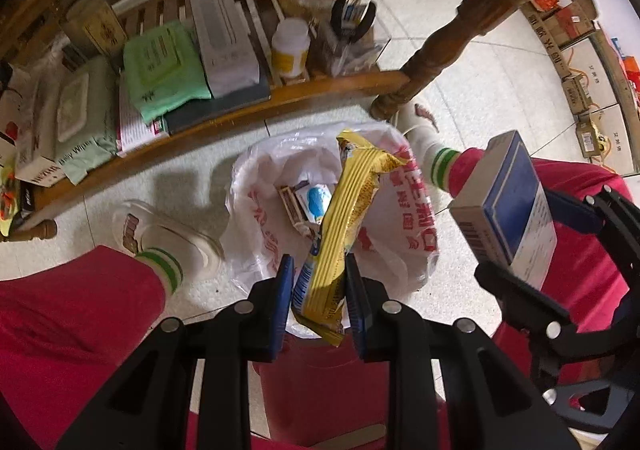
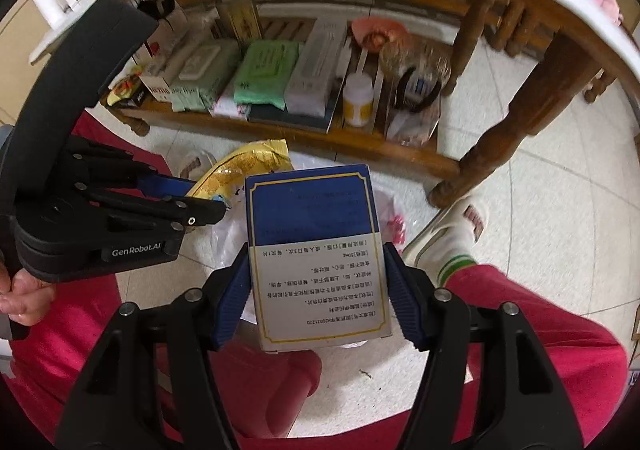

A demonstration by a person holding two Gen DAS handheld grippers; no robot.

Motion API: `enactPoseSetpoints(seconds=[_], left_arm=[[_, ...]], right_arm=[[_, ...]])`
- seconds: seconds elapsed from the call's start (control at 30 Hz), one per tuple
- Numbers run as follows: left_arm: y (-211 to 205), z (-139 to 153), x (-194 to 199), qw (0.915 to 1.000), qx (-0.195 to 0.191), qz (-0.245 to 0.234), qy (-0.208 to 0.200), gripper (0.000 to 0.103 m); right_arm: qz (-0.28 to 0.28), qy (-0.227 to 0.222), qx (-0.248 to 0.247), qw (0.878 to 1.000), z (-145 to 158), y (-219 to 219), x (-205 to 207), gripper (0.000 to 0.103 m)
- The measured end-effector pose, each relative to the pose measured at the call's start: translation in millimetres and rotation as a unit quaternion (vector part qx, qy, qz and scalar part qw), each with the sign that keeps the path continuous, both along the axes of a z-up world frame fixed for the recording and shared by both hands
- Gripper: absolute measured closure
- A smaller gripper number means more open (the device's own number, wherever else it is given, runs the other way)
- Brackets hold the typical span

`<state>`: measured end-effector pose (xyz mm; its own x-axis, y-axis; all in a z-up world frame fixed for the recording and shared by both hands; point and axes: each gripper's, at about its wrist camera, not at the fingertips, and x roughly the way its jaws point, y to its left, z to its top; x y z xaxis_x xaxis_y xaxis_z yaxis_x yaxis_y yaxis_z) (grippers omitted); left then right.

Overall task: Collect trash
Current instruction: 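Lift the wrapper and the medicine box and carry them toward the bag, then open the left and right tools to drop wrapper and medicine box into the bag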

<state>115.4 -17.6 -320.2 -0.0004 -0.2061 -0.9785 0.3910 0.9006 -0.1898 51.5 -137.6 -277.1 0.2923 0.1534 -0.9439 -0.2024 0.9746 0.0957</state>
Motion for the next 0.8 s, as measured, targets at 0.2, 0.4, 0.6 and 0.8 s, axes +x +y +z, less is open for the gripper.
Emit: enactPoseSetpoints(seconds=[0.2,0.4,0.6,0.8], left_arm=[[-5,-31,9,0.9991,0.005,0.012,0.04,0.077],[-6,-61,19,0.9965,0.01,0.022,0.079,0.077],[-2,-86,27,0.9925,0.014,0.038,0.115,0.077],[-7,-107,33,0.9888,0.023,0.05,0.139,0.077]], right_arm=[[-0.015,0.04,0.005,0.999,-34,-2,7,0.041],[-0.037,0.079,0.016,0.996,-68,-6,13,0.041],[-0.045,0.107,0.022,0.993,-93,-1,19,0.041],[-0.039,0.124,0.012,0.991,-115,5,22,0.041]])
